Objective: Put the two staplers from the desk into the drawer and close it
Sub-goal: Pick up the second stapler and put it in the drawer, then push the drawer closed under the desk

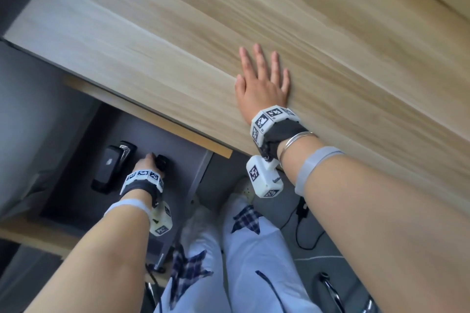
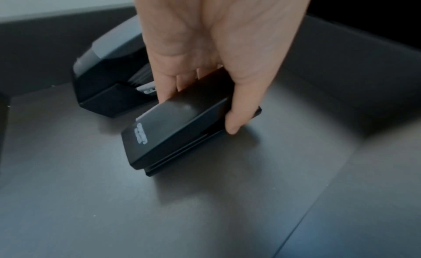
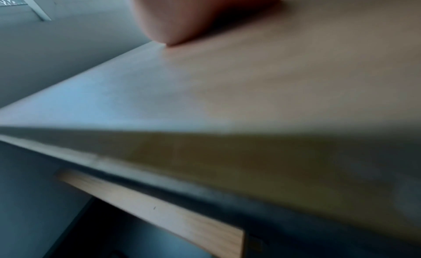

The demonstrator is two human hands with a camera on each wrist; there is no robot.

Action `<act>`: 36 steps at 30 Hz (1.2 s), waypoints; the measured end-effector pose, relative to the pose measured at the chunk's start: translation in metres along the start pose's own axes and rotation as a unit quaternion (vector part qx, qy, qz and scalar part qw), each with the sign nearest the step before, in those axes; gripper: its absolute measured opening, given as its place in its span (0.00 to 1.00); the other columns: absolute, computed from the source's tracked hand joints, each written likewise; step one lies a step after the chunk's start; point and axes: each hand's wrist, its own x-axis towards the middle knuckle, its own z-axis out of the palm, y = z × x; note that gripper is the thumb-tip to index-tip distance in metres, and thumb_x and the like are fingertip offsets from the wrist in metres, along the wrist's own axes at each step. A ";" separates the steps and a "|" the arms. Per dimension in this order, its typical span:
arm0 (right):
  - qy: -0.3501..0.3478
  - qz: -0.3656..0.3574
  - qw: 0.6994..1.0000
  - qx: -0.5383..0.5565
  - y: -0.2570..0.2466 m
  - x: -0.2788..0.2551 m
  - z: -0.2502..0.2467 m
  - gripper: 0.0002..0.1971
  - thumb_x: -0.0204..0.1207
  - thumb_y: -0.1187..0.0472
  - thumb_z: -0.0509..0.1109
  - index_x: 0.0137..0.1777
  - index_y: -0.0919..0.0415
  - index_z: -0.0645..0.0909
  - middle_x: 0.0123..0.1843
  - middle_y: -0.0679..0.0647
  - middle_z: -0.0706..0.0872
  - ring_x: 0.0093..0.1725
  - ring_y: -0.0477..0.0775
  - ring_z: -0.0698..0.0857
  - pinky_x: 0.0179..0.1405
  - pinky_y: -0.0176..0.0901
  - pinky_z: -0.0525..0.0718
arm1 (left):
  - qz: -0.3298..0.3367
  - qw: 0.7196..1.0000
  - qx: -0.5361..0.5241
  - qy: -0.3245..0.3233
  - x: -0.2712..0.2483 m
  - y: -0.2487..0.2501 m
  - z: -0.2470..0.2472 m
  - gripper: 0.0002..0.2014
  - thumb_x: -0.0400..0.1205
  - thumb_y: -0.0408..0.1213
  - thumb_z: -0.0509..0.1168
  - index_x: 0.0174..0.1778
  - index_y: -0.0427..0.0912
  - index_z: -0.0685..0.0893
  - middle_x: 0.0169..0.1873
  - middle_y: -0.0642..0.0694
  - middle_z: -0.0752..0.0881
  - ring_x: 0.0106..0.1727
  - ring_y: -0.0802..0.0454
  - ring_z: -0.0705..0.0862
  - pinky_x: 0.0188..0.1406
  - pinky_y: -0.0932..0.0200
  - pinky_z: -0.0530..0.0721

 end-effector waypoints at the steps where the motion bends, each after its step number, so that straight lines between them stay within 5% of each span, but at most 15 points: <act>1: 0.002 -0.001 1.000 -0.002 0.000 0.000 0.000 0.28 0.84 0.48 0.48 0.83 0.35 0.46 0.87 0.39 0.47 0.87 0.56 0.46 0.84 0.60 0.46 | -0.001 1.000 0.001 -0.002 0.004 0.001 0.002 0.28 0.73 0.29 0.69 0.69 0.34 0.71 0.65 0.30 0.79 0.66 0.33 0.80 0.62 0.49 0.80; 6: 0.012 0.001 1.000 -0.006 -0.001 0.000 0.002 0.29 0.83 0.48 0.49 0.83 0.35 0.46 0.87 0.40 0.48 0.87 0.56 0.47 0.83 0.60 0.47 | -0.012 1.000 -0.001 0.004 0.017 0.005 0.009 0.31 0.73 0.31 0.71 0.72 0.32 0.69 0.72 0.31 0.70 0.72 0.33 0.75 0.69 0.46 0.76; 13: -0.001 -0.002 1.000 -0.012 -0.001 0.000 -0.001 0.28 0.84 0.48 0.48 0.83 0.36 0.46 0.87 0.40 0.47 0.87 0.56 0.47 0.83 0.61 0.47 | -0.007 0.997 -0.075 0.002 0.009 -0.010 0.005 0.33 0.70 0.38 0.77 0.69 0.36 0.71 0.69 0.32 0.72 0.69 0.34 0.76 0.66 0.43 0.76; 18: -0.035 -0.010 0.999 -0.005 -0.001 0.000 -0.007 0.27 0.86 0.48 0.46 0.83 0.36 0.43 0.88 0.41 0.44 0.87 0.57 0.44 0.84 0.62 0.45 | -0.020 0.996 -0.068 0.052 -0.021 -0.041 -0.013 0.32 0.75 0.46 0.72 0.73 0.40 0.70 0.72 0.34 0.72 0.72 0.34 0.75 0.70 0.41 0.75; 25: -0.064 -0.007 0.998 0.004 -0.003 -0.001 -0.014 0.27 0.87 0.49 0.46 0.84 0.38 0.43 0.88 0.42 0.43 0.87 0.57 0.42 0.84 0.62 0.43 | -0.104 0.990 -0.043 0.085 -0.077 -0.104 -0.038 0.19 0.80 0.44 0.65 0.63 0.38 0.78 0.64 0.34 0.77 0.65 0.33 0.78 0.65 0.43 0.79; 32: -0.070 -0.009 0.997 0.011 -0.003 -0.003 -0.015 0.27 0.87 0.50 0.46 0.84 0.38 0.44 0.88 0.43 0.43 0.87 0.58 0.42 0.83 0.62 0.43 | -0.222 0.970 -0.041 0.091 -0.124 -0.155 -0.033 0.19 0.83 0.44 0.60 0.65 0.35 0.74 0.64 0.33 0.79 0.66 0.32 0.79 0.59 0.41 0.80; 36: -0.072 -0.010 0.997 0.012 -0.002 -0.002 -0.015 0.27 0.87 0.50 0.46 0.84 0.39 0.43 0.88 0.43 0.43 0.87 0.58 0.42 0.83 0.62 0.42 | -0.283 0.952 -0.098 0.060 -0.135 -0.165 -0.022 0.22 0.82 0.49 0.60 0.61 0.32 0.80 0.57 0.33 0.86 0.59 0.35 0.85 0.57 0.45 0.82</act>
